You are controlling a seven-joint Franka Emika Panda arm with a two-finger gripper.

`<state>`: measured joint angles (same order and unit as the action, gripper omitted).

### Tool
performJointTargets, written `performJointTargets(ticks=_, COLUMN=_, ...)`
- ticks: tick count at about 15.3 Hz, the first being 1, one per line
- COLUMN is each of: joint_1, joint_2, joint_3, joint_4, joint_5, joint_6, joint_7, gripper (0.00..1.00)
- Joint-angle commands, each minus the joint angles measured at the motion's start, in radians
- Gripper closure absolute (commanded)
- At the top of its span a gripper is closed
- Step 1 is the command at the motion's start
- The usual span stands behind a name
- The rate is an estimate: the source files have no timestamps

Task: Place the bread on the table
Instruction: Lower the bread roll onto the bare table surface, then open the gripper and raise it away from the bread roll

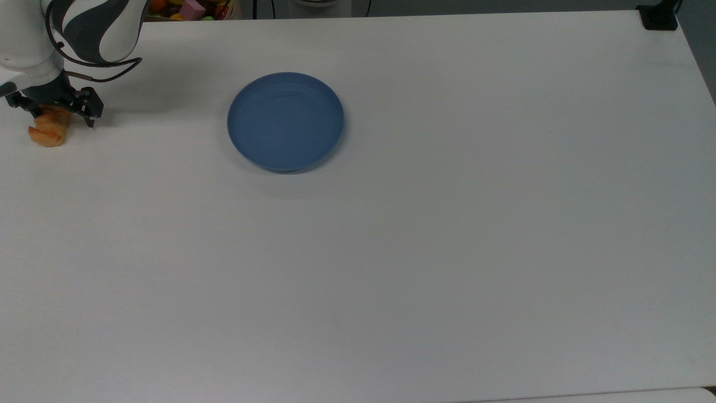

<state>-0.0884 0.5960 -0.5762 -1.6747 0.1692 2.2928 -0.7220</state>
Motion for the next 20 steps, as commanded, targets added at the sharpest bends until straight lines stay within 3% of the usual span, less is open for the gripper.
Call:
performJointTargets(ticks=1, joint_1=0.004, joint_2=-0.015, joint_3=0.002, joint_4=-0.020, joint_5=0.018, joint_6=0.027, joint_7=-0.010, gripper=0.00)
performJointTargets(ticks=12, joint_1=-0.004, joint_2=-0.091, joint_3=0.001, joint_4=-0.019, joint_5=0.016, joint_6=0.011, joint_7=0.035, gripper=0.00)
performJointTargets(ticks=14, joint_1=0.007, joint_2=-0.154, joint_3=0.010, joint_4=-0.019, joint_5=0.016, joint_6=-0.012, joint_7=0.100, gripper=0.00)
performJointTargets(ticks=18, joint_1=0.024, joint_2=-0.353, joint_3=0.114, joint_4=-0.007, joint_5=-0.020, joint_6=-0.267, joint_7=0.292, gripper=0.00)
performJointTargets(ticks=20, joint_1=0.080, joint_2=-0.441, joint_3=0.153, joint_4=-0.006, joint_5=-0.077, joint_6=-0.381, joint_7=0.407, gripper=0.00)
